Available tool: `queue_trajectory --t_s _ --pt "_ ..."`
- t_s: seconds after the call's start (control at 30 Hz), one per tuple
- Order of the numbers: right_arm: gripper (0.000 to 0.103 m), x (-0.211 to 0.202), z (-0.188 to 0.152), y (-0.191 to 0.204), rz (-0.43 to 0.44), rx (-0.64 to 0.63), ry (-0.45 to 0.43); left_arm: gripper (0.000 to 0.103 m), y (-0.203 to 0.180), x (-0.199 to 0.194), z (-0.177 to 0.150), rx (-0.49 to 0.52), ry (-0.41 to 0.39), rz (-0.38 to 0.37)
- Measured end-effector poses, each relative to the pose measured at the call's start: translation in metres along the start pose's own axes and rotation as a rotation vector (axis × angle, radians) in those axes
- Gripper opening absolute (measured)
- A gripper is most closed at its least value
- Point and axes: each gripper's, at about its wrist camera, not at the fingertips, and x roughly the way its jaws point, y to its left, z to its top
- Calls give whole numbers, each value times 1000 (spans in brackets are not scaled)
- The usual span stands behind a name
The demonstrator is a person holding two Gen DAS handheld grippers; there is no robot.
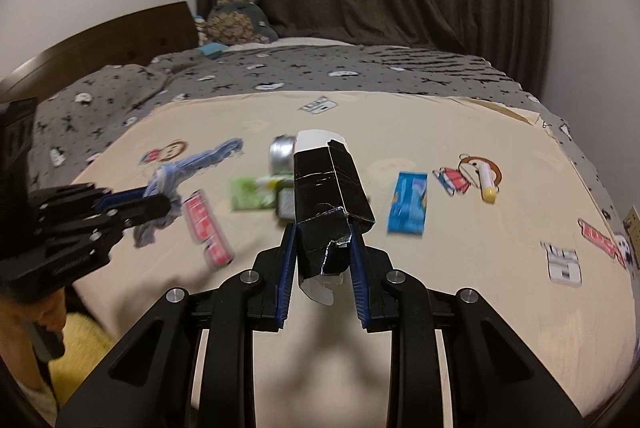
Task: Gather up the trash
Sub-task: 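Lower both held items below the bed edge and open both tools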
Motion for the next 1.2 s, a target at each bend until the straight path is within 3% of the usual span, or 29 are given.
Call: queue_trajectory --t_s 0.2,0.37,0.57,0.67,0.8,0.97,1.2 --pt "26 -39 -46 15 49 -7 9 14 -27 -44 -47 47 -14 21" --pt "27 -59 -84 25 90 23 72 14 -43 -67 -85 51 13 -15" --pt "27 -78 -128 34 174 52 171 14 -49 -73 -139 22 110 -43" --pt "27 -81 -145 42 172 33 243 14 -49 -72 -158 5 158 -57" --pt "27 -67 -173 51 167 34 378 14 -51 -65 -180 -7 222 -77" --pt "27 -27 -214 62 163 83 556 14 -54 -42 -213 -29 356 -124" --pt "27 13 -250 69 154 144 673 14 -53 -1 -253 -65 541 -158"
